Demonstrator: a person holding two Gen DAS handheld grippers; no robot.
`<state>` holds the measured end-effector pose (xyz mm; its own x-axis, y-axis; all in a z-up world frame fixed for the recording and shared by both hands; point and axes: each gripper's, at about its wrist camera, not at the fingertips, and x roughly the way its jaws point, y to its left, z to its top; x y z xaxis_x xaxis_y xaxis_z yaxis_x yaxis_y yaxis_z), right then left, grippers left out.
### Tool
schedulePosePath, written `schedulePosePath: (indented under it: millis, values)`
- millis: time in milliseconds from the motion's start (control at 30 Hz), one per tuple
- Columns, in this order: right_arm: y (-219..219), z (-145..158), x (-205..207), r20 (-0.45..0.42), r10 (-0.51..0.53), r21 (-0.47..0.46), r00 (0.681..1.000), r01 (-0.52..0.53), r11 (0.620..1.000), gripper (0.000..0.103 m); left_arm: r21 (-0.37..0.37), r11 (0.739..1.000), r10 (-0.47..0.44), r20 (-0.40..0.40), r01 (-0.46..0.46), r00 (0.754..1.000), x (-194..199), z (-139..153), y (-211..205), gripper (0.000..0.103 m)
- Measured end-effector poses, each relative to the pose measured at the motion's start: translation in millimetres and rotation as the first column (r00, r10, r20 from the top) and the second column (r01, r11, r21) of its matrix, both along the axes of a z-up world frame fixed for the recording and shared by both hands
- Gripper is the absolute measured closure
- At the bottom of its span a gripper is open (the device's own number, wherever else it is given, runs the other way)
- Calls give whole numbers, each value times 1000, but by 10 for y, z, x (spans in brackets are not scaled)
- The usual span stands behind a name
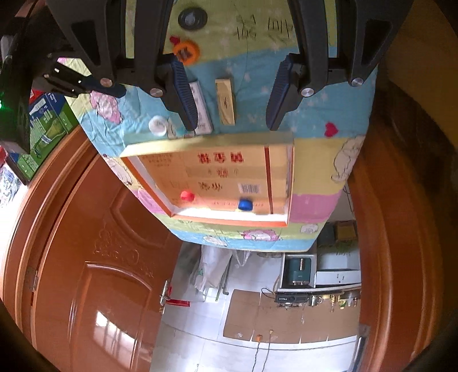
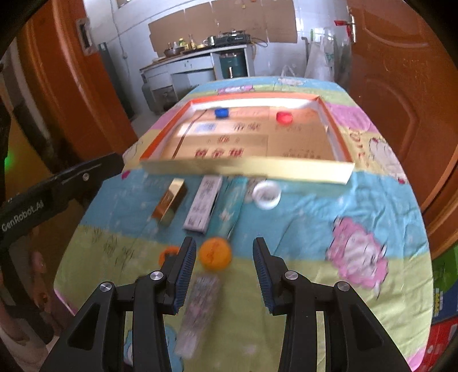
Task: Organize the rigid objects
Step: 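Move both tools back toward the remaining items on the quilt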
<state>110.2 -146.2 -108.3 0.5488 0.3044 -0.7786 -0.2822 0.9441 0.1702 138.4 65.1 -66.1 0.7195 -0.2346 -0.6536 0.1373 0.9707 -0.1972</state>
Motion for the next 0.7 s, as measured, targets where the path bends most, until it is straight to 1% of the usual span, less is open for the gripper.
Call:
schedulePosePath:
  millis: [200, 367, 633, 667, 700]
  values:
    - [84, -95, -219, 3, -13, -17, 1000, 13, 1000, 61, -2, 1000, 8, 15, -8, 1000, -205, -86, 37, 53]
    - [154, -189, -346, -1, -21, -38, 1000, 21, 999, 61, 13, 1000, 6, 18, -7, 1000, -313, -161, 26, 53]
    - [228, -277, -399, -15, -31, -68, 999, 29, 997, 61, 12, 1000, 9, 8, -9, 1000, -434, -285, 43, 53]
    - [238, -287, -405, -19, -29, -70, 999, 28, 997, 63, 13, 1000, 8, 7, -8, 1000, -448, -297, 41, 53]
    - [248, -301, -411, -24, -28, -73, 999, 26, 997, 75, 16, 1000, 7, 5, -7, 1000, -461, -316, 40, 53]
